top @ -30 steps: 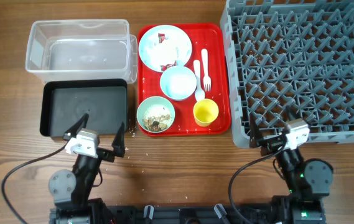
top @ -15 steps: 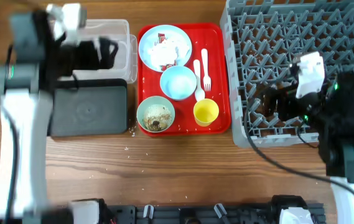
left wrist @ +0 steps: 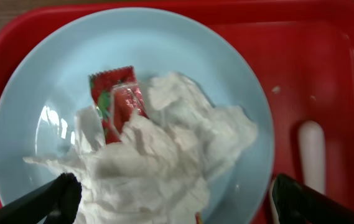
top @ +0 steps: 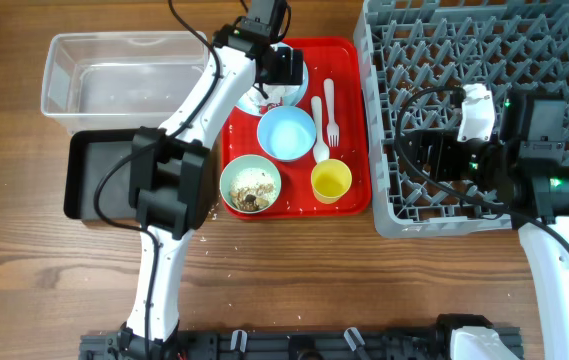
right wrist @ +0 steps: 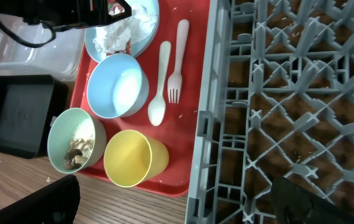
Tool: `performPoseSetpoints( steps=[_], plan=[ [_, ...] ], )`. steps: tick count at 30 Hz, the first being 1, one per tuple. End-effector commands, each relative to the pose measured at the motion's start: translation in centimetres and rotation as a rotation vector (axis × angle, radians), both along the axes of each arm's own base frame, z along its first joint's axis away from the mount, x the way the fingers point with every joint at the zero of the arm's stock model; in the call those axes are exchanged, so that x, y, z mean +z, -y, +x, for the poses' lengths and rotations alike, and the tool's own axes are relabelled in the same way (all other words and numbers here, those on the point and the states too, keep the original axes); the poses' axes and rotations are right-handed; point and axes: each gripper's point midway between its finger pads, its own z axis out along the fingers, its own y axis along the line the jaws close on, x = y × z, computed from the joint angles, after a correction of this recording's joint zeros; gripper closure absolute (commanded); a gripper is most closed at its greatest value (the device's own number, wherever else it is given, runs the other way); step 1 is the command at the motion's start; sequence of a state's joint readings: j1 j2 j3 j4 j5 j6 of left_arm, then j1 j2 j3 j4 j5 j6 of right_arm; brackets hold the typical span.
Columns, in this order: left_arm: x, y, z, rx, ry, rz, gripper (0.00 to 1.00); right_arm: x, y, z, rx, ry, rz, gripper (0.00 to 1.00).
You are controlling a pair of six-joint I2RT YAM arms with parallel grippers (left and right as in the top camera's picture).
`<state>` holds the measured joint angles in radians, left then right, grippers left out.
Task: Sort waste into correct bins and load items into the dishwasher rack
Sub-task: 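Reach the left gripper to the white plate and grasp the wrapper trash, then drop the wrapper trash into the clear plastic bin with the left gripper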
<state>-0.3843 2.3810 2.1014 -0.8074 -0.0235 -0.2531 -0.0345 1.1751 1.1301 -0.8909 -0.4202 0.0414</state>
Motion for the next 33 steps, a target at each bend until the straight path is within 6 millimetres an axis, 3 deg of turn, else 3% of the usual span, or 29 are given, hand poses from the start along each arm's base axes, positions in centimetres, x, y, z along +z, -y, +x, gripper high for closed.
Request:
performPoseSetpoints(
  steps=[1, 6, 7, 8, 9, 10, 11, 13, 15, 16, 17, 19, 20, 21, 23, 25, 27, 29, 30, 32, 33],
  plan=[
    [-2.8, -1.4, 1.3, 0.135, 0.005, 0.040, 0.00, 0.0, 0.6, 0.3, -0.030, -0.003, -0.021, 0.00],
    [-6.6, -1.5, 0.9, 0.133, -0.046, 0.063, 0.00, -0.1, 0.7, 0.3, -0.034, -0.006, -0.026, 0.00],
    [-6.7, -1.5, 0.8, 0.132, -0.050, 0.065, 0.06, -0.1, 0.7, 0.3, -0.034, -0.006, -0.026, 0.00],
    [-6.7, -1.5, 0.8, 0.132, -0.050, 0.065, 0.22, -0.1, 0.7, 0.3, -0.035, -0.005, -0.026, 0.00],
    [-6.7, -1.5, 0.7, 0.131, -0.054, 0.068, 0.46, -0.1, 0.7, 0.3, -0.034, -0.005, -0.026, 0.00],
    [-6.8, -1.6, 0.5, 0.131, -0.064, 0.072, 0.83, -0.1, 0.7, 0.3, -0.035, -0.006, -0.025, 0.00],
    [-6.9, -1.6, 0.3, 0.129, -0.072, 0.075, 0.96, -0.1, 0.7, 0.3, -0.034, -0.006, -0.026, 0.00],
    [-6.9, -1.4, 0.0, 0.121, -0.082, 0.077, 0.96, -0.1, 0.7, 0.3, -0.036, -0.007, -0.024, 0.00],
    [-5.1, -1.1, -0.1, 0.110, -0.078, 0.049, 0.96, -0.1, 0.7, 0.3, -0.036, -0.006, -0.024, 0.01],
    [-2.5, -1.1, 0.2, 0.110, -0.054, 0.020, 0.96, -0.1, 0.7, 0.3, -0.036, -0.006, -0.024, 0.00],
    [1.8, -1.5, 0.8, 0.119, -0.003, -0.012, 0.96, -0.1, 0.7, 0.3, -0.036, -0.006, -0.024, 0.00],
    [8.3, -3.1, 0.8, 0.145, 0.077, -0.046, 0.96, -0.1, 0.7, 0.3, -0.036, -0.006, -0.024, 0.00],
    [11.4, -4.4, 0.6, 0.164, 0.116, -0.062, 0.96, -0.1, 0.7, 0.3, -0.036, -0.006, -0.024, 0.00],
    [15.2, -6.9, 0.0, 0.202, 0.166, -0.077, 0.96, -0.1, 0.7, 0.3, -0.036, -0.006, -0.024, 0.00],
    [17.5, -10.9, -0.5, 0.264, 0.182, -0.072, 0.96, -0.1, 0.7, 0.3, -0.036, -0.006, -0.024, 0.00],
    [16.2, -15.8, -0.8, 0.313, 0.129, -0.020, 0.96, -0.1, 0.7, 0.3, -0.036, -0.006, -0.024, 0.00],
    [13.2, -19.7, -0.7, 0.363, 0.052, 0.017, 0.96, -0.1, 0.7, 0.3, -0.037, -0.007, -0.023, 0.00],
    [9.3, -22.1, -0.4, 0.360, -0.026, 0.058, 0.94, -0.1, 0.7, 0.3, -0.037, -0.007, -0.023, 0.00],
    [7.3, -22.9, -0.4, 0.373, -0.068, 0.065, 0.84, -0.1, 0.7, 0.3, -0.036, -0.006, -0.024, 0.00],
    [4.7, -23.1, -0.3, 0.376, -0.118, 0.074, 0.19, -0.1, 0.7, 0.3, -0.036, -0.006, -0.024, 0.00],
    [4.5, -23.1, -0.3, 0.375, -0.119, 0.074, 0.12, -0.1, 0.7, 0.3, -0.037, -0.006, -0.023, 0.00]
  ],
)
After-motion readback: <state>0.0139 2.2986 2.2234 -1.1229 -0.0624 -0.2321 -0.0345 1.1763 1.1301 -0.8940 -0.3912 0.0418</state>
